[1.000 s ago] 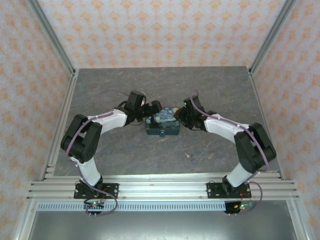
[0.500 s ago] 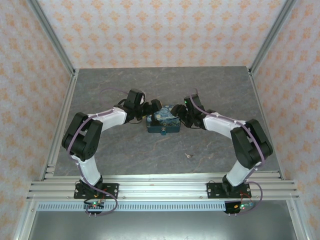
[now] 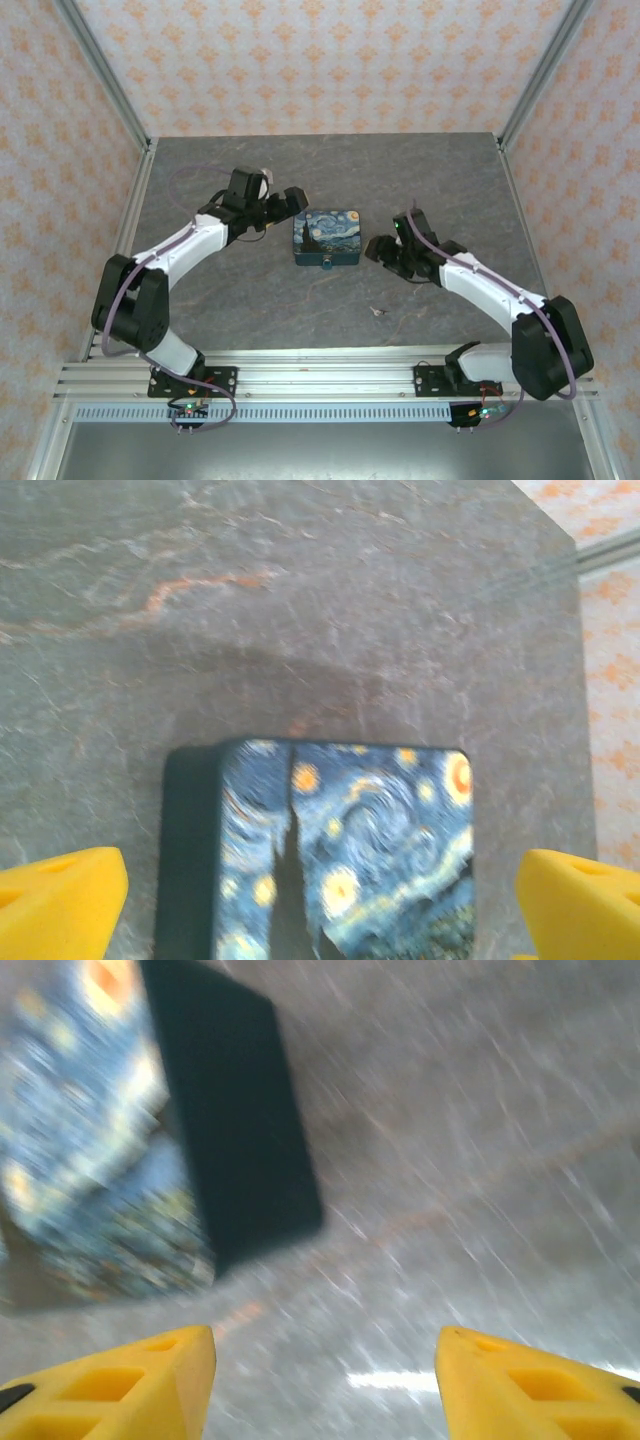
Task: Unlock a padlock with a key
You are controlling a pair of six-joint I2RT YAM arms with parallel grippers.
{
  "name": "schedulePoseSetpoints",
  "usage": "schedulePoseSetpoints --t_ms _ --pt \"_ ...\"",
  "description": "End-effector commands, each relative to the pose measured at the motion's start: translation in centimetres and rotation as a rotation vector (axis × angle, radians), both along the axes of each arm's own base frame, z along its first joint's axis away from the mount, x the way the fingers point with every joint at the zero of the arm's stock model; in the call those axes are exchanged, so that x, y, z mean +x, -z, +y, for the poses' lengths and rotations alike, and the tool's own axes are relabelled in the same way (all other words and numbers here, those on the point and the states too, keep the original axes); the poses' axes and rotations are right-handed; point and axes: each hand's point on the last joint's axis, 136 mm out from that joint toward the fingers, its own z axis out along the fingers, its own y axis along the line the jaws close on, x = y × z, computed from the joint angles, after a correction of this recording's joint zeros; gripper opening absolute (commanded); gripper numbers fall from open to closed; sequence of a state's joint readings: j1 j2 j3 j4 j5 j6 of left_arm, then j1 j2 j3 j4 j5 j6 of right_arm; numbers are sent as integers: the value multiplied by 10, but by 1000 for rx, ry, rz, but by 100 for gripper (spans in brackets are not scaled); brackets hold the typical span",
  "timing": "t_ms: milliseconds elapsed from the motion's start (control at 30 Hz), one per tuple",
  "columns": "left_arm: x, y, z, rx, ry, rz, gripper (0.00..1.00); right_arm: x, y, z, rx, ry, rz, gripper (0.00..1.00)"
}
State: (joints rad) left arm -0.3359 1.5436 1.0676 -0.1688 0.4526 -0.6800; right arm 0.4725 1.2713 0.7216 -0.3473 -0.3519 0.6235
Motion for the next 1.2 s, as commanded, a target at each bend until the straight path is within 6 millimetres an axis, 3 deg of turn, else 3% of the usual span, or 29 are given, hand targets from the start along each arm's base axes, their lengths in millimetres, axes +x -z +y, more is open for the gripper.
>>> schedulePoseSetpoints --t_ms 0,133,367,1167 --pt "-32 2 -14 7 67 46 100 -40 24 -4 -67 -110 97 60" --pt "-48 1 -27 7 104 47 100 -59 42 1 -87 -143 125 59" --pt "-59 6 -37 -8 121 52 100 -69 51 4 -82 -151 141 58" --pt "-55 23 -44 -30 126 71 100 -94 52 22 -124 -234 207 50"
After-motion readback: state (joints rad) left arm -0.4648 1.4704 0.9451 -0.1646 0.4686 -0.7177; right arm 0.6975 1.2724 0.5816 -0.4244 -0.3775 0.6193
